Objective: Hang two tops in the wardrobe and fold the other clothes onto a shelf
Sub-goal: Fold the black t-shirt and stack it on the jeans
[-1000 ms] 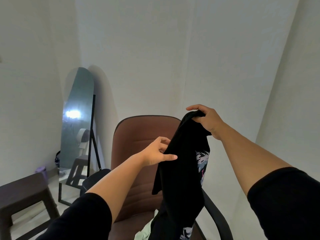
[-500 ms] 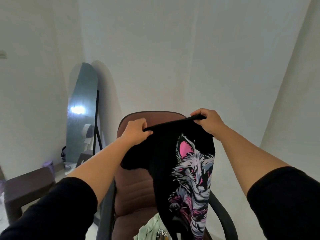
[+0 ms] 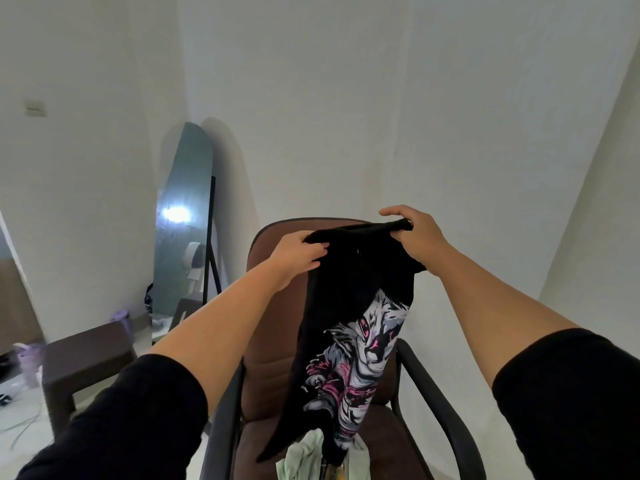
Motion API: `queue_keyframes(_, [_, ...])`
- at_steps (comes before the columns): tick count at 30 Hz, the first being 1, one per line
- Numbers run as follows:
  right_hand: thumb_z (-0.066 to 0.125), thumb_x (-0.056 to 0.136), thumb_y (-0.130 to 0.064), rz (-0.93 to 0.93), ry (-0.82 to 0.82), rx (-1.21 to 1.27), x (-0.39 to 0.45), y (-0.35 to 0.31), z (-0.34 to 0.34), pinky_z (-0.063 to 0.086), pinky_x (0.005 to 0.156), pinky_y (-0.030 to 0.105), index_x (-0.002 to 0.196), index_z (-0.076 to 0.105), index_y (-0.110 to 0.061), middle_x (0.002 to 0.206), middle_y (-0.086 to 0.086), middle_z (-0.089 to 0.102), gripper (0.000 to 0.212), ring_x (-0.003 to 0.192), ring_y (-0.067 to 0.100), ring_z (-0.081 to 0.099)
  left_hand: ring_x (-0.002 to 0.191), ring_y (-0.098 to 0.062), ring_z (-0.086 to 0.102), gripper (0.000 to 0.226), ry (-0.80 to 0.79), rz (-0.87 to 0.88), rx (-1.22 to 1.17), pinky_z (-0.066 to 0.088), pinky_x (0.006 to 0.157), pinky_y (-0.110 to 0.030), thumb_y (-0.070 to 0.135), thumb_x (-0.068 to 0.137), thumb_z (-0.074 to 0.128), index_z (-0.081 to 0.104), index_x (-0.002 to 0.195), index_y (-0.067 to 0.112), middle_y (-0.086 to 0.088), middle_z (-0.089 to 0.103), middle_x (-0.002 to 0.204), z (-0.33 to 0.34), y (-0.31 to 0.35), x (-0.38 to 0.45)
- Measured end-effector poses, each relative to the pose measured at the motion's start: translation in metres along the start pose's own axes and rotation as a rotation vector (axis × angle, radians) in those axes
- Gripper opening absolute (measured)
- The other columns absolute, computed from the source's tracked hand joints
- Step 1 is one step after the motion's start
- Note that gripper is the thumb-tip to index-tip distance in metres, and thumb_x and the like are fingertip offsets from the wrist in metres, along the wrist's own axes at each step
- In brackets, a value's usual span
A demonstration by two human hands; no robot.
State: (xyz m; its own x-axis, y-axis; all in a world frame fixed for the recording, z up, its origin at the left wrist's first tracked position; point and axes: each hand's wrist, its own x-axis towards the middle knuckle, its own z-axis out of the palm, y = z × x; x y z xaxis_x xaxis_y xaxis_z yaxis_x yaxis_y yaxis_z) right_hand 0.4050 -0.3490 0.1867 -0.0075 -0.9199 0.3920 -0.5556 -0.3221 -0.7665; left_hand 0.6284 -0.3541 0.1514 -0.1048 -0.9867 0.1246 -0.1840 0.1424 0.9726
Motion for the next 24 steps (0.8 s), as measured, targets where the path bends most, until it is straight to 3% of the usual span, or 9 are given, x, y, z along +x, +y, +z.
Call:
queue_keyframes(3, [0.046,0.09,0.008,-0.048,-0.039,0.069,-0.007,-0.001,-0.005,0.053,0.088,0.035,0.111,0.062,-0.032,0.114,-0.001,0.053,0.047,0.108,0.027,0.057,0.1,-0.008,0.063,0.03,0.124,0.235,0.368,0.045,0.093,-0.022,0.01,0.091,0.058,0.058,0.121,0.017,0.007,0.068,0.103,0.001,-0.01,-0.004])
queue_keyframes(6, [0.046,0.091,0.009,-0.063,-0.067,0.125,-0.018,-0.002,-0.006,0.051,0.068,0.017,0.113,0.06,-0.028,0.122,-0.001,0.049,0.045,0.099,0.02,0.056,0.086,-0.013,0.064,0.02,0.368,0.336,0.542,0.049,0.083,-0.023,0.017,0.088,0.062,0.067,0.108,0.02,0.005,0.07,0.091,0.003,-0.012,-0.012])
queue_keyframes(8, [0.045,0.091,0.009,-0.057,-0.078,0.138,-0.028,-0.006,-0.006,0.046,0.057,0.006,0.117,0.058,-0.023,0.116,-0.003,0.045,0.043,0.087,0.008,0.052,0.08,-0.017,0.064,0.017,0.478,0.399,0.64,0.052,0.078,-0.029,0.027,0.088,0.062,0.07,0.101,0.021,0.003,0.07,0.085,0.005,-0.012,-0.022])
queue_keyframes(12, [0.046,0.091,0.009,-0.032,-0.087,0.176,-0.048,-0.014,-0.01,0.045,0.052,0.005,0.118,0.057,-0.02,0.105,-0.004,0.044,0.041,0.077,0.004,0.049,0.083,-0.017,0.052,0.019,0.579,0.573,0.852,0.048,0.07,-0.033,0.031,0.088,0.062,0.069,0.097,0.015,-0.001,0.053,0.094,-0.001,-0.008,-0.047])
queue_keyframes(15, [0.048,0.089,0.01,-0.054,-0.066,0.191,-0.065,-0.025,-0.012,0.05,0.054,0.013,0.11,0.059,-0.024,0.11,-0.002,0.049,0.041,0.075,0.012,0.057,0.077,-0.019,0.056,0.02,0.407,0.67,0.826,0.048,0.069,-0.03,0.022,0.093,0.057,0.059,0.109,0.01,-0.002,0.059,0.091,-0.01,0.003,-0.074])
queue_keyframes(18, [0.05,0.088,0.008,-0.061,-0.045,0.159,-0.084,-0.039,-0.013,0.048,0.051,0.015,0.102,0.059,-0.027,0.11,0.001,0.048,0.039,0.073,0.017,0.057,0.075,-0.02,0.052,0.019,0.227,0.822,0.912,0.048,0.069,-0.034,0.014,0.096,0.049,0.049,0.114,0.018,-0.003,0.056,0.093,-0.019,0.011,-0.106])
queue_keyframes(20, [0.051,0.088,0.007,-0.043,-0.051,0.149,-0.1,-0.05,-0.013,0.046,0.046,0.014,0.098,0.059,-0.027,0.101,0.004,0.05,0.037,0.066,0.016,0.056,0.074,-0.027,0.052,0.018,0.089,0.839,1.028,0.05,0.066,-0.041,0.008,0.094,0.045,0.048,0.1,0.026,-0.008,0.05,0.096,-0.028,0.012,-0.125])
queue_keyframes(24, [0.05,0.088,0.009,-0.013,-0.089,0.116,-0.14,-0.066,-0.01,0.044,0.043,0.012,0.093,0.06,-0.02,0.082,0.002,0.054,0.03,0.064,0.016,0.054,0.071,-0.029,0.051,0.03,-0.107,0.715,1.082,0.048,0.064,-0.042,-0.007,0.083,0.046,0.058,0.07,0.018,-0.009,0.044,0.098,-0.044,0.008,-0.157])
